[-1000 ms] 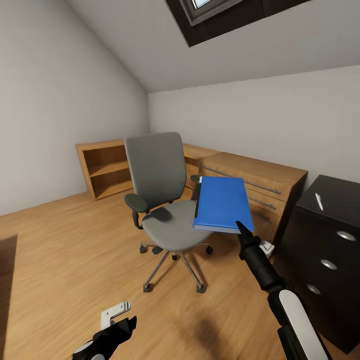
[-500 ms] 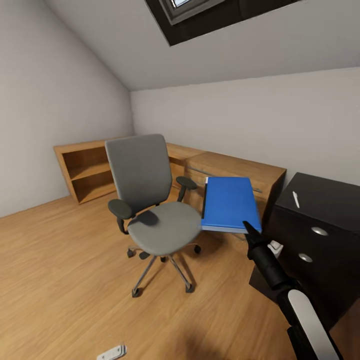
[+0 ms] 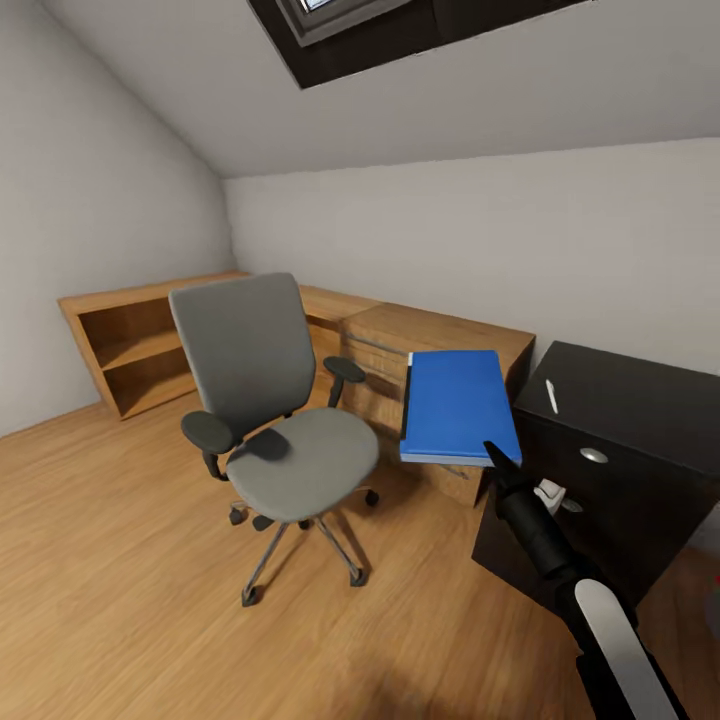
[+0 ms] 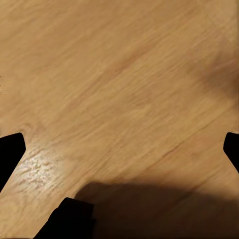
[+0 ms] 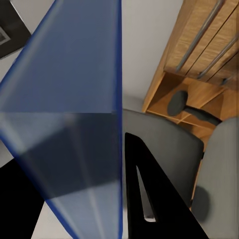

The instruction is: In the bedroom, organize the workspace by keeping the computer under the desk, ensuring the monitor is on the desk, placing the keyboard on the desk next to the monitor, placing the mouse on the desk next to the keyboard, moving the folder from the swivel chair onto the desk next to the mouse, stacking the notebook on top of the folder with the pen on top of the notebook, and positioning the swivel chair next to the desk.

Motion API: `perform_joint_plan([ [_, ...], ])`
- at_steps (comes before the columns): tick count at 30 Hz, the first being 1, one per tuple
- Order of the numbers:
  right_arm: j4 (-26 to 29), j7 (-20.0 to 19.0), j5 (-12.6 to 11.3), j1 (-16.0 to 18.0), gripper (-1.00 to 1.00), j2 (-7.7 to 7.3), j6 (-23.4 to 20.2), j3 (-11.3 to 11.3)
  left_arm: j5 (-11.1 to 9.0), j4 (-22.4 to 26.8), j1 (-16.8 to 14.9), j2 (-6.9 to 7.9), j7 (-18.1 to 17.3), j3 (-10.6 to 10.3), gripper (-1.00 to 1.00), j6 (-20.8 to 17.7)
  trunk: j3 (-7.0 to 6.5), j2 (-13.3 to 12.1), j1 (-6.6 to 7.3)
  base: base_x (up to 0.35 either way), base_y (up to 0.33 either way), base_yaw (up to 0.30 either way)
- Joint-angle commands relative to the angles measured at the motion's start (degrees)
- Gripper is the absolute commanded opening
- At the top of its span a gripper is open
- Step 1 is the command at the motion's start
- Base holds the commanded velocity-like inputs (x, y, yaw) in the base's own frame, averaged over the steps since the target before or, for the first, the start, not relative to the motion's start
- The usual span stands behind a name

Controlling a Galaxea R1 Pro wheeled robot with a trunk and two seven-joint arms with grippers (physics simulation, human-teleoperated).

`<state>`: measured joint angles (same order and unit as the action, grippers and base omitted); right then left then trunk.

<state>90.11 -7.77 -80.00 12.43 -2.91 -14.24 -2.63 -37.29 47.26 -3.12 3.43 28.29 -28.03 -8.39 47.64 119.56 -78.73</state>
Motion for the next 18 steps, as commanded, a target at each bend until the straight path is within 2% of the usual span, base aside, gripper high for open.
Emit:
perform_joint_plan([
  [1,-0.01,-0.1,-0.43,0.04,-1.0,0.01,-0.35,-0.08,-0.29,-0.04,-0.04,0.06,0.48,-0.31,1.0,-0.17,-0.06,-0.39,0.24,0.0,0.0,-0.194],
  [11,0.01,-0.14,-0.34,0.03,-1.0,0.07,-0.35,0.1,-0.04,-2.23,-0.06,-1.4,0.45,-0.33,1.0,-0.14,-1.21,-4.4,2.43,0.0,0.0,-0.194],
  [18,0.01,-0.21,0.13,0.05,-1.0,0.12,-0.2,2.41,-0.05,-2.68,-0.1,-1.58,0.45,-0.31,1.0,-0.14,-2.01,-7.21,3.97,0.0,0.0,-0.194],
])
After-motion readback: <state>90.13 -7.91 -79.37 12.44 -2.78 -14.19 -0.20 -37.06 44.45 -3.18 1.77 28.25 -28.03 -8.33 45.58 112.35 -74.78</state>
